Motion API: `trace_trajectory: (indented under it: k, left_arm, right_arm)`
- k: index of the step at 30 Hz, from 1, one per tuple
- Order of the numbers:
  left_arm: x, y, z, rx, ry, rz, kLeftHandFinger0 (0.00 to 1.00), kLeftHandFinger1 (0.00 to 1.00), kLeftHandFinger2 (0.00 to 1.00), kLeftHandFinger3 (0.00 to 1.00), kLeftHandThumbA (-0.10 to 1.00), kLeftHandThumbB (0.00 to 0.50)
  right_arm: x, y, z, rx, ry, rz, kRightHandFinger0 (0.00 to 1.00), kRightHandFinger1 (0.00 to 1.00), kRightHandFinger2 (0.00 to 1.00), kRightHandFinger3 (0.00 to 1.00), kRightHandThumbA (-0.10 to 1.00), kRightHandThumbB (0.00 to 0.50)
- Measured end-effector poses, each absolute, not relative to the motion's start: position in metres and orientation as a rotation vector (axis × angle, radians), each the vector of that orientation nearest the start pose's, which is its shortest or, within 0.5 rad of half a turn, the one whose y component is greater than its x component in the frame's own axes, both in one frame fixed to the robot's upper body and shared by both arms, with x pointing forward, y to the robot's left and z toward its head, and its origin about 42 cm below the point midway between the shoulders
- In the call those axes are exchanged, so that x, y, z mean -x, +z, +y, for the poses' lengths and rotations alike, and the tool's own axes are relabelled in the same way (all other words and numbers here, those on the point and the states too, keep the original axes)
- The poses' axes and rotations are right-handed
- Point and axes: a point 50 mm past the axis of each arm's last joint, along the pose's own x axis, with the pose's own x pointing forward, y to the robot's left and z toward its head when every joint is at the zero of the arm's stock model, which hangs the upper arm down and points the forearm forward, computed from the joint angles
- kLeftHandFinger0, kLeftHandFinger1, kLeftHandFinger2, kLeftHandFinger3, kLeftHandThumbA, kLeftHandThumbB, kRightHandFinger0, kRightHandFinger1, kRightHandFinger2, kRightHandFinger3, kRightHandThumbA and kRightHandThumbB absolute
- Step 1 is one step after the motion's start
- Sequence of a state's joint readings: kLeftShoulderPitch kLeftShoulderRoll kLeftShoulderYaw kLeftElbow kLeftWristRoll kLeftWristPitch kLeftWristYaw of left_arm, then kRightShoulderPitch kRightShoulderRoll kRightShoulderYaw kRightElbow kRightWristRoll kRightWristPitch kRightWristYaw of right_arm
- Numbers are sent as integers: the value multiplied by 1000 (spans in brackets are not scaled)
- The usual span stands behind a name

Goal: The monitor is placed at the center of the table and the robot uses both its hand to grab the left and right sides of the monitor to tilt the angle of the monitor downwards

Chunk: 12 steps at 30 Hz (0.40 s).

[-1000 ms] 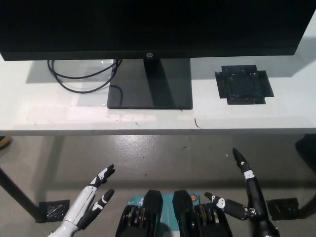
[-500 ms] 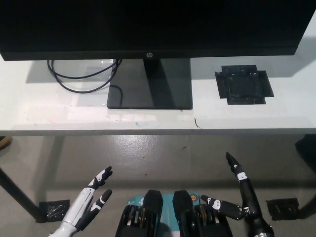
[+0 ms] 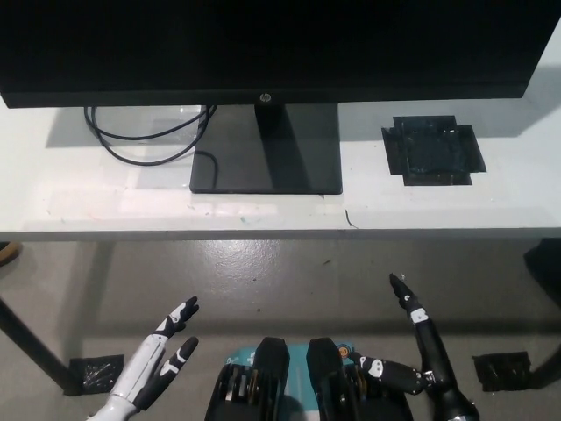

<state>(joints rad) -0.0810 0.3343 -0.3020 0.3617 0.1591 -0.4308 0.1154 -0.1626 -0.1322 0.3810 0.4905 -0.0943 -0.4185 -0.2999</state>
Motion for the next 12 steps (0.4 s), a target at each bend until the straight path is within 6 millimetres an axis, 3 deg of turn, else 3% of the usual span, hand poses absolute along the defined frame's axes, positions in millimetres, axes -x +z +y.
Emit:
trace_trajectory:
  k: [12]
  left_arm:
    - [-288,45,263,-472,-265,-137,1000,1000,1000,1000,985,350]
  right_arm:
    - [-307,32,-172,256,159,-122,1000,1000,1000,1000,1000,381]
